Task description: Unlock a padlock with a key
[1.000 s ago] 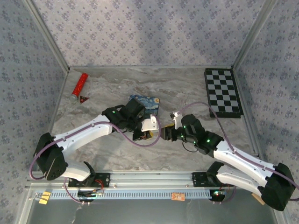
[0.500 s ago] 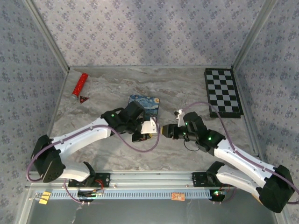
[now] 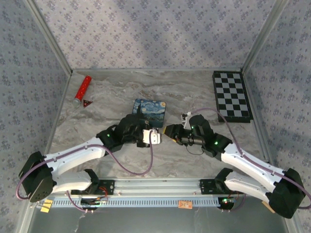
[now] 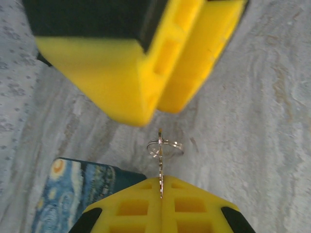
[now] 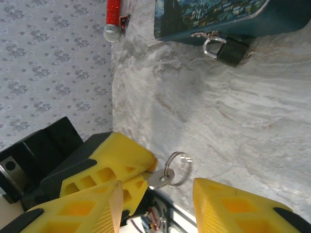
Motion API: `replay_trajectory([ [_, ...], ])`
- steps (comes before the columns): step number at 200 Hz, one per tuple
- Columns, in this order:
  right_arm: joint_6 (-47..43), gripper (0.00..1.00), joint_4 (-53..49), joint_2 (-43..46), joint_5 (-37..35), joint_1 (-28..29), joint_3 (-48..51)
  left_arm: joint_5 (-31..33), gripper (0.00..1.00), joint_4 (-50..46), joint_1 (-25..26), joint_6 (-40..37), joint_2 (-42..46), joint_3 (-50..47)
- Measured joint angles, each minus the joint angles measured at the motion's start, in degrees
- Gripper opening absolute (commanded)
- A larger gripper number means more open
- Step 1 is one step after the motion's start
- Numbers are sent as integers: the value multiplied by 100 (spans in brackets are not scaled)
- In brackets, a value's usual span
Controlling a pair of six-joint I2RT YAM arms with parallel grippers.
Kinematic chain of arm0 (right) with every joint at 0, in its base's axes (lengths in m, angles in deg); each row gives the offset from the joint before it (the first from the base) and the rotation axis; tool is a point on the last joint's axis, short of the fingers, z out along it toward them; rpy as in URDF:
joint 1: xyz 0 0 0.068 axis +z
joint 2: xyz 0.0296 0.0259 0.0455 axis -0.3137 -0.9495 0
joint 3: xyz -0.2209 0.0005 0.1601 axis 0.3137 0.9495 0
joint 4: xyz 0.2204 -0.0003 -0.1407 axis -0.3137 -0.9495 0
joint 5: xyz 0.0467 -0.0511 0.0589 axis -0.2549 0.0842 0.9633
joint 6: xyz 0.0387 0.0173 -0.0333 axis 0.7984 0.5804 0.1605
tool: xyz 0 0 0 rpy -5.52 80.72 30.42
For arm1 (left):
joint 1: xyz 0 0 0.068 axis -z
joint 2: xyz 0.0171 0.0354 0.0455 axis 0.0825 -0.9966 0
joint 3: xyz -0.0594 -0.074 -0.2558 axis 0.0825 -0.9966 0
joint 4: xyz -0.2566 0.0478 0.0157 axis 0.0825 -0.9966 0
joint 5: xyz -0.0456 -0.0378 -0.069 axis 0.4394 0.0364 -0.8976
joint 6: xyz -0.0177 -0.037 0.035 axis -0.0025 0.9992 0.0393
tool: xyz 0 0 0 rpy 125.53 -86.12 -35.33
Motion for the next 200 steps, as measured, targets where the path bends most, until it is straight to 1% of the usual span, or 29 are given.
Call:
replay_trajectory([
  [51, 459, 33, 313, -79, 15, 20, 192, 66, 0, 498, 94, -85, 2, -197],
  [107, 721, 27, 599, -94, 66, -31, 284, 66, 0, 573, 105, -140, 13, -306],
  [200, 787, 25, 723, -273, 221, -39, 306, 70, 0, 697, 151, -236, 4, -348],
])
